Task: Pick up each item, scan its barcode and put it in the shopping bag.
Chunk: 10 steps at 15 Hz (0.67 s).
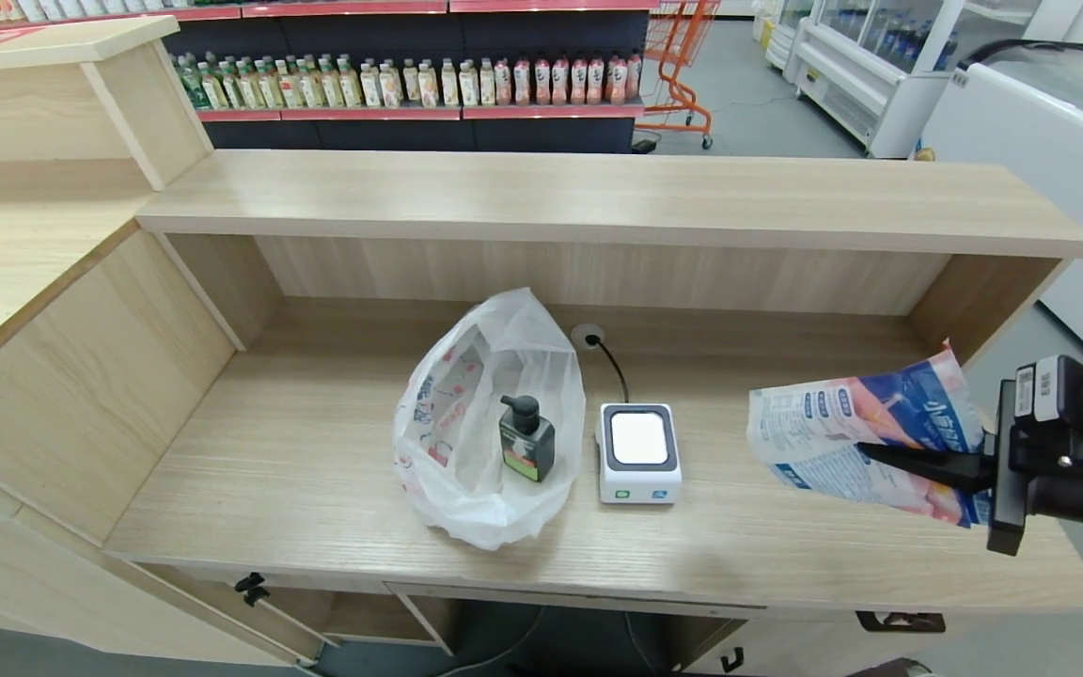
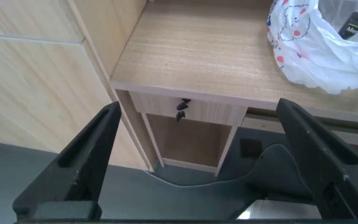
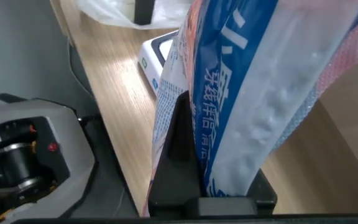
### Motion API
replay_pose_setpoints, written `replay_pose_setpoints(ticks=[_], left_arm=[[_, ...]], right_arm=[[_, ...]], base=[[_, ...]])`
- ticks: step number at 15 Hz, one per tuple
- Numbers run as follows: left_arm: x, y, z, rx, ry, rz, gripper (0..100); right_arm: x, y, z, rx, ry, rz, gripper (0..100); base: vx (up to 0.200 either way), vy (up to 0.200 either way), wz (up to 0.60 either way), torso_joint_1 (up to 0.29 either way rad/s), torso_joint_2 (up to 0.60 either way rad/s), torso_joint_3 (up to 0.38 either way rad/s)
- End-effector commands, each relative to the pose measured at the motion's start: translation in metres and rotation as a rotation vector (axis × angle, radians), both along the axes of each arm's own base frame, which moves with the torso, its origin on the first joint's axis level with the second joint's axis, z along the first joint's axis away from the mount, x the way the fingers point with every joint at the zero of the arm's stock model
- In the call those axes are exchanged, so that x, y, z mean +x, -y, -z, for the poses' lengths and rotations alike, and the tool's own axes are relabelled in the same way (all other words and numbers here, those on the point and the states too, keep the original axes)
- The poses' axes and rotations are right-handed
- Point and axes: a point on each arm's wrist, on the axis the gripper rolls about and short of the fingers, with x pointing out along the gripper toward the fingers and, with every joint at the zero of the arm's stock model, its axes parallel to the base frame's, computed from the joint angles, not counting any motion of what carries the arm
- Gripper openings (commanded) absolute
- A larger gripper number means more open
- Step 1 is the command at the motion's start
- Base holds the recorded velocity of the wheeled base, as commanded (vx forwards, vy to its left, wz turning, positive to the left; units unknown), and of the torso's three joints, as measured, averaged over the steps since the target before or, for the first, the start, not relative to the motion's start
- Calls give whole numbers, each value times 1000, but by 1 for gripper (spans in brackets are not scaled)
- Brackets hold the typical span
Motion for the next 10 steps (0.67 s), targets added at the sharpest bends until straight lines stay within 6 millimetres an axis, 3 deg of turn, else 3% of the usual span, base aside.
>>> replay_pose_setpoints(ticks=[1,2,10], left_arm=[[0,0,0,1,0,0,100],[0,0,0,0,0,-2,100],[0,0,0,-2,0,-2,100]], right_arm=[[3,-4,2,16,-27,-15,0],[6,-5,4,26,-47,-16,0],[22,-32,25,39,-128,-180,0]], base=[[200,0,0,7,17,2],[200,0,0,17,7,-12],[0,0,0,0,0,0]])
